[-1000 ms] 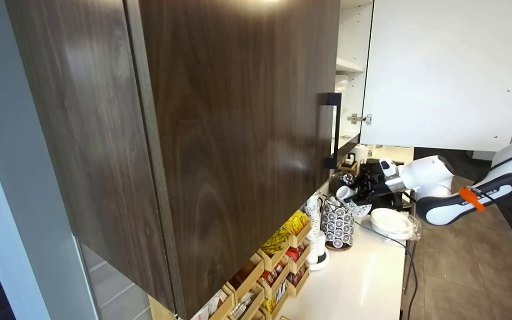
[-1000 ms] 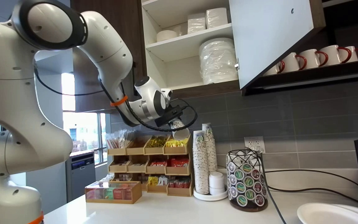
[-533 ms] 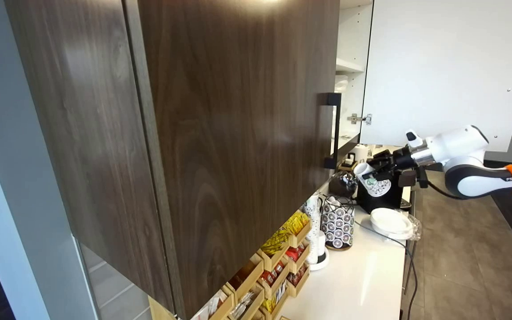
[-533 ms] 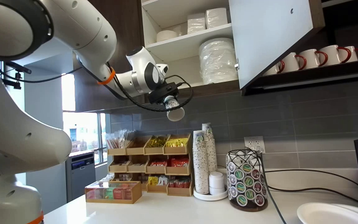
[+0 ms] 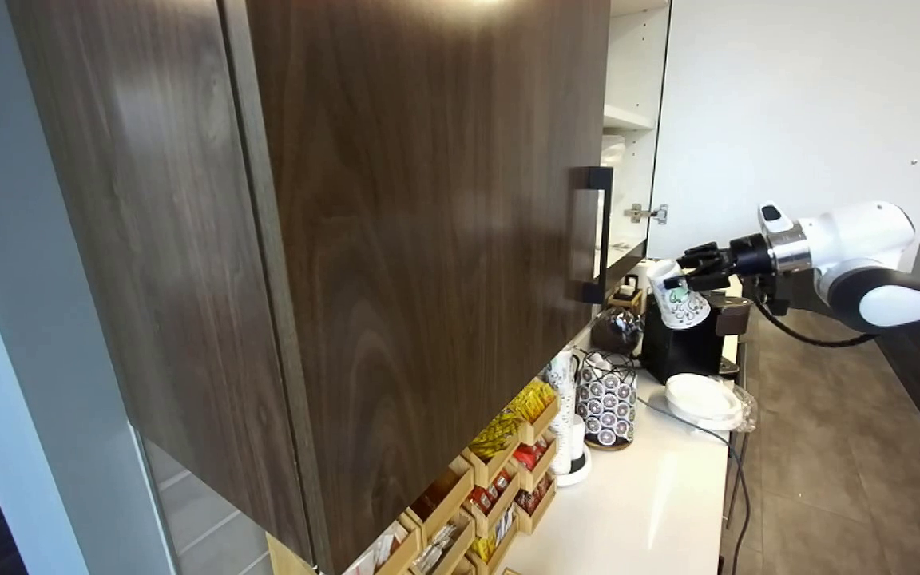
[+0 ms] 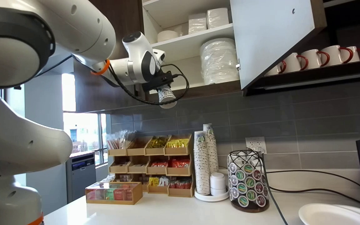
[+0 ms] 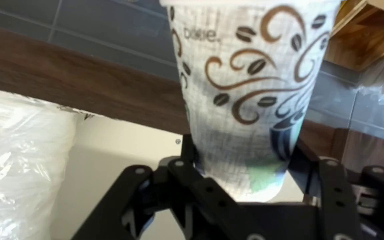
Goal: Put the cups together, then place them in the open cupboard
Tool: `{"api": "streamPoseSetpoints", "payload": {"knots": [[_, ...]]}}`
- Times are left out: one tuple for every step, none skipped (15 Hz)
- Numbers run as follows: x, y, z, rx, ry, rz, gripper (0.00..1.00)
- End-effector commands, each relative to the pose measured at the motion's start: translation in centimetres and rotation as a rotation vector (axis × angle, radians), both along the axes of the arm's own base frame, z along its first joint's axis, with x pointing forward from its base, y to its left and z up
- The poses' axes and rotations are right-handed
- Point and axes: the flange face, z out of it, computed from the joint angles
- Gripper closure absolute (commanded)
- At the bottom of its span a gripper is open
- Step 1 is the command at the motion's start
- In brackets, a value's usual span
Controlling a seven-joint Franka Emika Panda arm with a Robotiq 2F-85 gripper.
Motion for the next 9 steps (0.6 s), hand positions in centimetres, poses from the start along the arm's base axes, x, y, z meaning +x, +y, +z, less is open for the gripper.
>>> {"api": "streamPoseSetpoints", "payload": {"knots": [[-0.1, 1.8, 2.0, 0.081, -0.048, 0.053, 0.57], [-0.1, 2.2, 2.7, 0.091, -0.066, 0.066, 0.57], [-0.1, 2.6, 3.4, 0.105, -0.079, 0.076, 0.57], [-0.1, 3.0, 4.2, 0.132, -0.105, 0.088, 0.57], [-0.1, 3.4, 5.0, 0.153, -0.129, 0.09, 0.57], [0.0, 3.7, 5.7, 0.176, -0.154, 0.099, 0.57], [0.0, 3.9, 6.6, 0.197, -0.184, 0.103, 0.57], [0.1, 4.0, 7.3, 0.217, -0.211, 0.105, 0.57], [0.2, 4.2, 7.9, 0.242, -0.235, 0.11, 0.57]]}}
